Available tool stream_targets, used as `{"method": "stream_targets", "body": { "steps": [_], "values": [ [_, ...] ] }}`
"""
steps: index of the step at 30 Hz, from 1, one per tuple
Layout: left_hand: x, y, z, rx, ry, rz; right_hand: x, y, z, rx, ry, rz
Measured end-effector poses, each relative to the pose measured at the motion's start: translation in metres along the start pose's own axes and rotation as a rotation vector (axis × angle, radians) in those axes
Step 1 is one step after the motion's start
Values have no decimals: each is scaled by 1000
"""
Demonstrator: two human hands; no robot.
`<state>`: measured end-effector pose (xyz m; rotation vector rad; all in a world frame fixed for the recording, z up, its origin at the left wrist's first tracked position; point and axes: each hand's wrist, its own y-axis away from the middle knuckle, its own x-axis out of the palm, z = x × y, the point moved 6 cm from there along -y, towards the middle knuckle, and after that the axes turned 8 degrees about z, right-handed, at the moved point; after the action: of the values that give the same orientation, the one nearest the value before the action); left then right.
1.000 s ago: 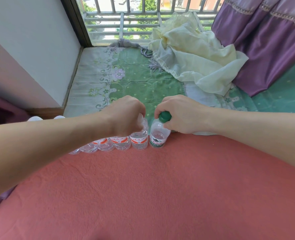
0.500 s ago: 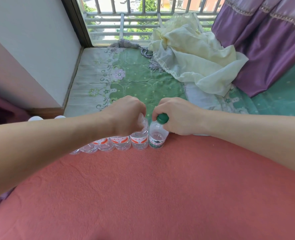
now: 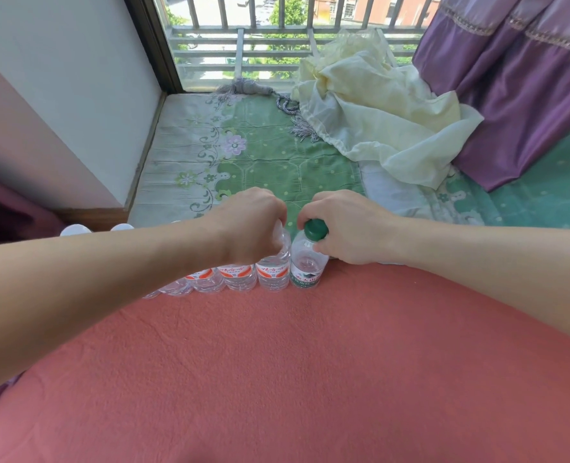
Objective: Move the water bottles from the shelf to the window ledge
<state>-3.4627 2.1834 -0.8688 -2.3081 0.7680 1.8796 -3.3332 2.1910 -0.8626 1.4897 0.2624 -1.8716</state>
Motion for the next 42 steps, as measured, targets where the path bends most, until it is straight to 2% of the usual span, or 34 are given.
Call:
{"method": "stream_targets", "body": {
  "steps": [42],
  "values": [
    [-1, 2, 3, -16, -34, 2, 3, -1, -7, 74, 29, 20]
  ]
}}
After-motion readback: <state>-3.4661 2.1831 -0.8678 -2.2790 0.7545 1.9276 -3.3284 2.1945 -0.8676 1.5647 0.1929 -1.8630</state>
